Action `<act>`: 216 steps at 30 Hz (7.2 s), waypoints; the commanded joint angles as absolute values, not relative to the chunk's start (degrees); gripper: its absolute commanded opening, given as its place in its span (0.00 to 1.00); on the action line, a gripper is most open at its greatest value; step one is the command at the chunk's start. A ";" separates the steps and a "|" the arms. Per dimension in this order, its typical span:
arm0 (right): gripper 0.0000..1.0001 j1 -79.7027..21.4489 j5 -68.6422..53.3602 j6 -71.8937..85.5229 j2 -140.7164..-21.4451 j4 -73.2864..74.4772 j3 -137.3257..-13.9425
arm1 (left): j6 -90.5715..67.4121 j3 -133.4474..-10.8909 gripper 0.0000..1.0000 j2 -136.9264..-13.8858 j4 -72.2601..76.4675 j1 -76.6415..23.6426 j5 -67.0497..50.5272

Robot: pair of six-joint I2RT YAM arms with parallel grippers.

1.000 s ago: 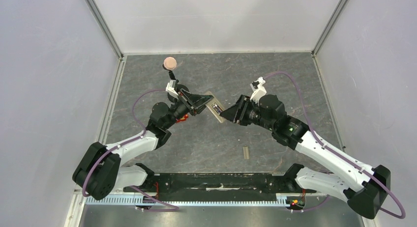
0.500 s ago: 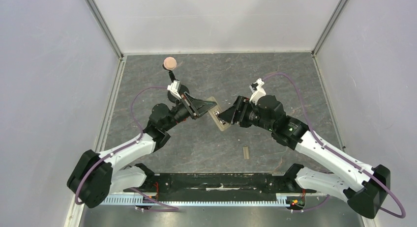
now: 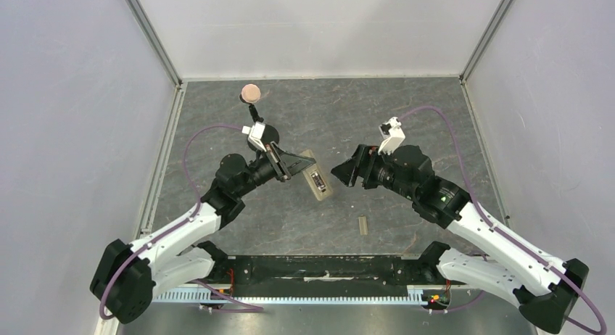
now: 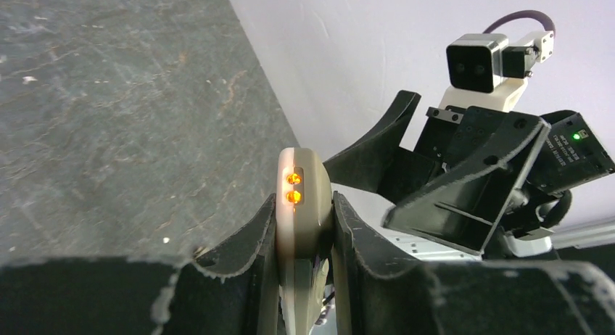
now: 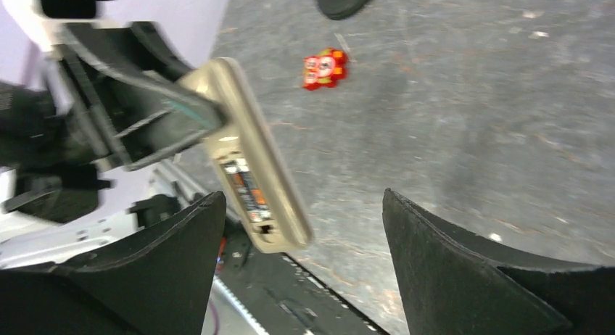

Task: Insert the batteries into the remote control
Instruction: Load the battery into the remote control, then place the remote control at the center of the board, then adjust the battery cover at the center of the board.

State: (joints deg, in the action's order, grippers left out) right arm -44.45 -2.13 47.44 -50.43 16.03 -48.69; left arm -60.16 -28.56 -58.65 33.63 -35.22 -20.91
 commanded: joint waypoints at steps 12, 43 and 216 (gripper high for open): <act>0.74 -46.02 14.23 41.13 -63.60 33.32 -33.91 | -51.86 -26.78 0.02 -42.88 9.56 -35.05 -4.09; 0.70 -53.44 20.01 51.56 -66.82 29.02 -36.89 | -59.81 -12.14 0.02 -42.37 28.20 -34.47 -1.21; 0.60 -50.58 1.06 1.39 -75.47 35.73 -49.32 | -39.57 -29.16 0.46 -43.33 -8.20 -41.42 8.60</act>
